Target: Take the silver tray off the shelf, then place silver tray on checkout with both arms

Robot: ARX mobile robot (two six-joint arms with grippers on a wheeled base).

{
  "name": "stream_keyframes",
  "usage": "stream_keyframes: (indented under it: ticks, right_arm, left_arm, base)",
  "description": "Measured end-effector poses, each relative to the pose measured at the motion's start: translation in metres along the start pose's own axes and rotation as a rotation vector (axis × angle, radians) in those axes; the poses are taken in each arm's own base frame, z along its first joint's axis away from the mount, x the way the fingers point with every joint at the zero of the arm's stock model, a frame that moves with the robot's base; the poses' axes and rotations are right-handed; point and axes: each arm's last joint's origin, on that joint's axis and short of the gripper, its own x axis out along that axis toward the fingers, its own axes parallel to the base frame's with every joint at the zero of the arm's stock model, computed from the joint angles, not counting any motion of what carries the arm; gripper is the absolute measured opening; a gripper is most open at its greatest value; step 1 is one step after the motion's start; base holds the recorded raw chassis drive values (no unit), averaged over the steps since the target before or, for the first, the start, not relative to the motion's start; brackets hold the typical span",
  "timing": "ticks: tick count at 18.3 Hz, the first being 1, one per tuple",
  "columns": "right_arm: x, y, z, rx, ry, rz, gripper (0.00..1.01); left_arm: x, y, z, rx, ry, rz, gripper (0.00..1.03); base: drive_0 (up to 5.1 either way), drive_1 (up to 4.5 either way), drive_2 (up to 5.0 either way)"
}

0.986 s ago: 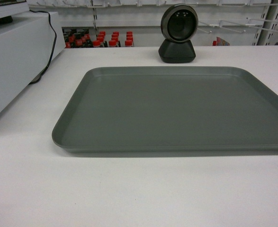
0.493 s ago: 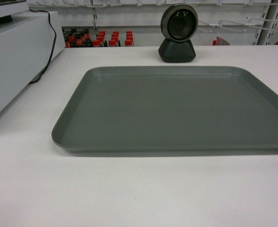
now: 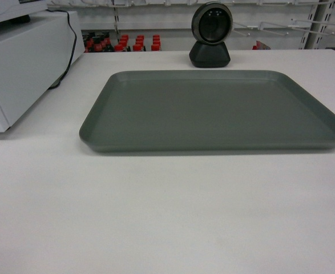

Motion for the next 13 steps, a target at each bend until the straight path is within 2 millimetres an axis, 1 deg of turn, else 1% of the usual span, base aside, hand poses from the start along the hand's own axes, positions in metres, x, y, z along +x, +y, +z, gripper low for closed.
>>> stream_keyframes:
  ticks: [13]
  right_arm:
    - [0.0000, 0.0000, 0.0002, 0.000, -0.002, 0.000, 0.98]
  left_arm:
    - [0.0000, 0.0000, 0.0002, 0.000, -0.002, 0.000, 0.98]
  base:
    - [0.0, -4.14, 4.2]
